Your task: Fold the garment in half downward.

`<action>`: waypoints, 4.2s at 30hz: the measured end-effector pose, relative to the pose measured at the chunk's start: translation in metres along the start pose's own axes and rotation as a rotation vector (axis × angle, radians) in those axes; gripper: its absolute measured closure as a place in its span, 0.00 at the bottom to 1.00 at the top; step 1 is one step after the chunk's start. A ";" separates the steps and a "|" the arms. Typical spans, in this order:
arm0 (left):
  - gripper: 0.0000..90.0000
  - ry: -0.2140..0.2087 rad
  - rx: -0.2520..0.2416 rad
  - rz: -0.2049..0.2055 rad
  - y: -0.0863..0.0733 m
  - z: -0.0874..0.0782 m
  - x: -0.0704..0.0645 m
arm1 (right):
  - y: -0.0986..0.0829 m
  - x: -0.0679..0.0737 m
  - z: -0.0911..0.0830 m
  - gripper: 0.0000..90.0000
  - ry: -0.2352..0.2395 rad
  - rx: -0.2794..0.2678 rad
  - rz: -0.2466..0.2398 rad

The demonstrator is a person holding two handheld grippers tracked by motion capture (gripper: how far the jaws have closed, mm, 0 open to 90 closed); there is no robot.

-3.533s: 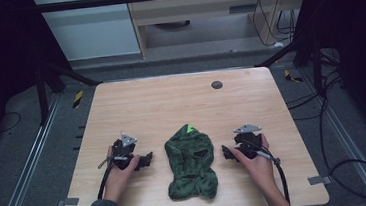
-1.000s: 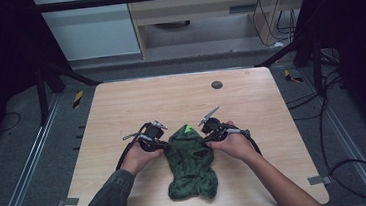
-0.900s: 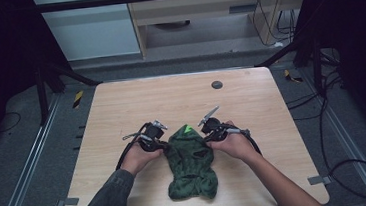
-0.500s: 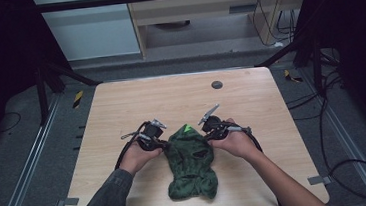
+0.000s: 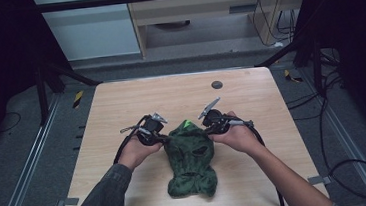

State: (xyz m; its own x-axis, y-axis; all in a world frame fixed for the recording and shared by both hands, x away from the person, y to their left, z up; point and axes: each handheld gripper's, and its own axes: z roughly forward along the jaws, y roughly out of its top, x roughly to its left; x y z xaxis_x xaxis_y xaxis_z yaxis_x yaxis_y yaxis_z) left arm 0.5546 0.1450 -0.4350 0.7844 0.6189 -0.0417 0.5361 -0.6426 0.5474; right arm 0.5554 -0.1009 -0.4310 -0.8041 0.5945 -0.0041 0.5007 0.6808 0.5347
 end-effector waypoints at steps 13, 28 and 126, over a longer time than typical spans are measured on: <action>0.92 0.029 -0.027 0.012 0.016 -0.015 0.005 | 0.017 -0.006 -0.015 0.92 -0.040 -0.025 -0.033; 0.92 0.051 -0.056 0.012 0.023 -0.025 0.008 | 0.029 -0.011 -0.026 0.92 -0.073 -0.057 -0.055; 0.89 0.025 -0.124 0.090 -0.040 -0.021 -0.047 | -0.041 0.059 -0.030 0.89 -0.058 -0.160 -0.177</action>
State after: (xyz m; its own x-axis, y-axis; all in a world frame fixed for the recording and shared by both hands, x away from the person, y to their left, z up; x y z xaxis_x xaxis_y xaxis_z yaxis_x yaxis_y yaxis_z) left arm 0.4900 0.1507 -0.4376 0.8187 0.5734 0.0318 0.4204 -0.6361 0.6471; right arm 0.4776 -0.1069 -0.4280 -0.8527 0.4987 -0.1556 0.2928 0.7029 0.6482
